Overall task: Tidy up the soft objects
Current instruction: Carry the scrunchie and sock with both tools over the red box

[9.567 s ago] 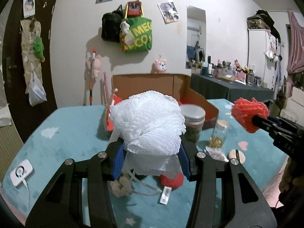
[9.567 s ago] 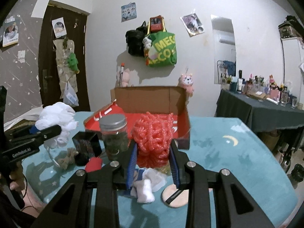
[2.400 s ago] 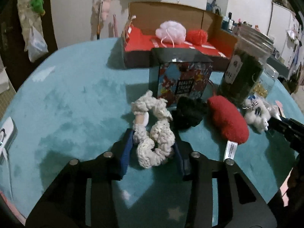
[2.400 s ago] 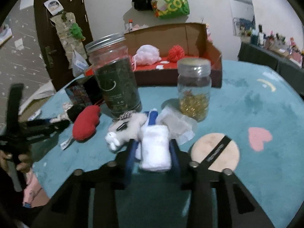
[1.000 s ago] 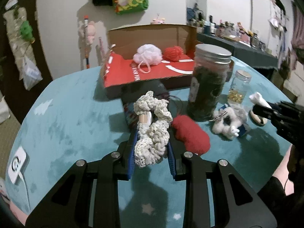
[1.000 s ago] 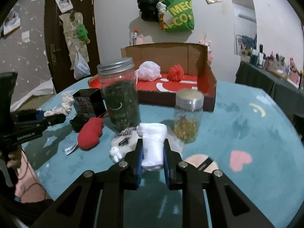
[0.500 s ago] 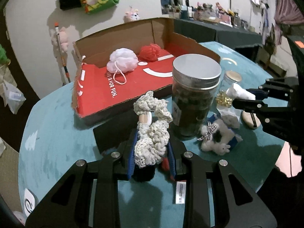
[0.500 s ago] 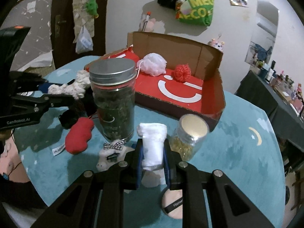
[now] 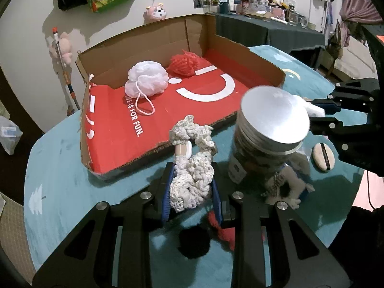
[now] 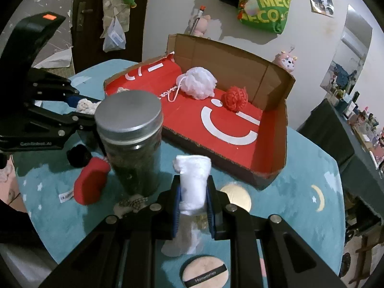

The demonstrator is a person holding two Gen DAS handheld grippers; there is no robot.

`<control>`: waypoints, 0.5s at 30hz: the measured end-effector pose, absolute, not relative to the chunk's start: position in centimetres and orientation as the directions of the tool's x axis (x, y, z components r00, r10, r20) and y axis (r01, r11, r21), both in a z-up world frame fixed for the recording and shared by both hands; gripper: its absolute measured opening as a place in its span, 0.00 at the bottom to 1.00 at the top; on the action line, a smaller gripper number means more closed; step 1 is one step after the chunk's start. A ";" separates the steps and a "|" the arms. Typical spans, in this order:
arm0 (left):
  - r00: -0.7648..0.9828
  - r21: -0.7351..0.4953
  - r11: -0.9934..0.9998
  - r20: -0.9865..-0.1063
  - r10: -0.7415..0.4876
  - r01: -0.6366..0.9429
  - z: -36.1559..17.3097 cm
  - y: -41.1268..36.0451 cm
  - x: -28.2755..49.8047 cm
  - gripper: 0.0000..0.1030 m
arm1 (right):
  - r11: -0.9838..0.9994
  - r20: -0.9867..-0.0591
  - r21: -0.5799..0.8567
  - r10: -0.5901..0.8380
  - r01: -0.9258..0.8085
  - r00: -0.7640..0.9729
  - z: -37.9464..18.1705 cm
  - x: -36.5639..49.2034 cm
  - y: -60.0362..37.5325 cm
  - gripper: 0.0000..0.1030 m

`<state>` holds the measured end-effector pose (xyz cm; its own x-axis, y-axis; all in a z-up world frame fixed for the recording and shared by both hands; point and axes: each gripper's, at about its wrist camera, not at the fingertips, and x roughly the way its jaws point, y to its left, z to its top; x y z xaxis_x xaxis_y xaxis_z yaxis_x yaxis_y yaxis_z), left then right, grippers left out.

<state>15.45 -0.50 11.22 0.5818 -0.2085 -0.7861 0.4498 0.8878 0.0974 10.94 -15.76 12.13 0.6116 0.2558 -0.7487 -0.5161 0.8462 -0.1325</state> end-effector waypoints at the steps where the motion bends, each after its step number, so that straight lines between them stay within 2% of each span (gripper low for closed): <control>1: 0.579 0.094 0.887 -0.787 -0.212 0.452 11.3 -0.4 15.8 0.26 | 0.846 -0.750 -0.126 0.261 -0.519 0.608 12.2 11.2 -15.8 0.19; 15: 0.561 0.001 0.887 -0.775 -0.291 0.462 12.5 0.5 20.0 0.26 | 0.842 -0.746 0.116 0.424 -0.526 0.514 13.7 16.8 -16.8 0.19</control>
<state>20.01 0.48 12.46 0.5611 -0.2910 -0.7749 0.4619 0.8869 0.0014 16.81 -16.80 13.72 0.5139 0.4240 -0.7458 -0.5262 0.8424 0.1164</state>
